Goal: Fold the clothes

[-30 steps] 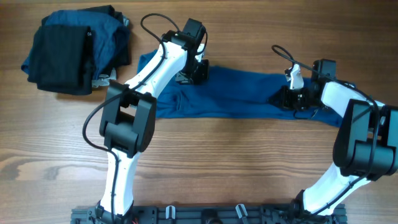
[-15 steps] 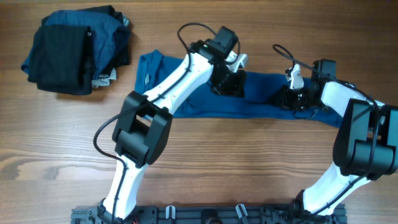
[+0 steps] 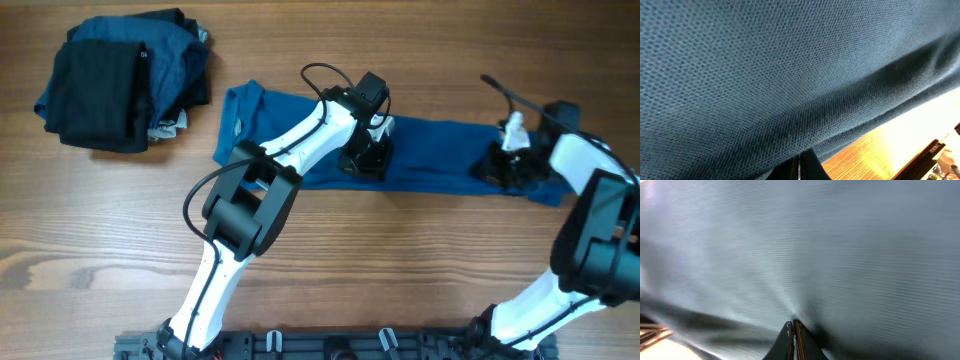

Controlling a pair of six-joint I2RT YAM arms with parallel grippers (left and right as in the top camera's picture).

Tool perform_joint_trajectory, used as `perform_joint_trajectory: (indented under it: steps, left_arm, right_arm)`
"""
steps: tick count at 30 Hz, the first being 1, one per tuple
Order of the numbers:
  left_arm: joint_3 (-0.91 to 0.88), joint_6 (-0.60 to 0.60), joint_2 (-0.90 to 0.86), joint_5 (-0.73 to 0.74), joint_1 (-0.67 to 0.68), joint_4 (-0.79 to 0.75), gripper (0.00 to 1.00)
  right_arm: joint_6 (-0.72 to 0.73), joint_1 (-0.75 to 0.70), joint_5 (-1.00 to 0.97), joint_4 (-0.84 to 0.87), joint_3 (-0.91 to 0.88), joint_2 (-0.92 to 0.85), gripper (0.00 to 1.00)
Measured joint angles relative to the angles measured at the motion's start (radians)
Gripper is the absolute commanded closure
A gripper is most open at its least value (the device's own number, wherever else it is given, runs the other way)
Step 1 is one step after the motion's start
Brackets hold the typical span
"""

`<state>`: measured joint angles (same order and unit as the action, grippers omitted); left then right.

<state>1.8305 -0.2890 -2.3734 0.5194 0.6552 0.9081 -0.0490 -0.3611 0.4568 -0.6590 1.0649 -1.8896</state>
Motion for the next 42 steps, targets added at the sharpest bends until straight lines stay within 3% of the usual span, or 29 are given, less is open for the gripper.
perform_joint_trajectory:
  steps: [10, 13, 17, 21, 30, 37, 42]
  left_arm:
    - [0.0, 0.0, 0.0, -0.009, -0.003, 0.003, 0.96]
    - [0.0, 0.0, 0.003, -0.01, -0.014, 0.006, 0.96]
    - [-0.005, 0.0, 0.031, -0.068, -0.064, 0.005, 0.96]
    - [-0.012, 0.0, 0.104, -0.105, -0.114, -0.005, 0.96]
    - [-0.012, 0.0, 0.187, -0.138, -0.221, 0.019, 0.96]
    - [-0.012, 0.0, 0.187, -0.168, -0.342, 0.031, 0.96]
    - [-0.012, 0.0, 0.187, -0.202, -0.391, 0.039, 0.96]
  right_arm:
    - [0.039, -0.066, -0.108, 0.073, 0.019, 0.018, 0.96]
    - [0.045, -0.097, -0.192, -0.035, 0.15, 0.018, 0.83]
    - [0.052, -0.106, -0.354, -0.103, 0.293, 0.027, 0.88]
    - [0.024, -0.107, -0.36, -0.068, 0.284, 0.027, 0.96]
    - [0.17, -0.139, -0.584, -0.138, 0.257, -0.025, 0.96]
    - [0.187, -0.193, -0.58, 0.066, 0.145, -0.026, 0.96]
    - [0.188, -0.203, -0.572, 0.109, 0.102, -0.029, 0.96]
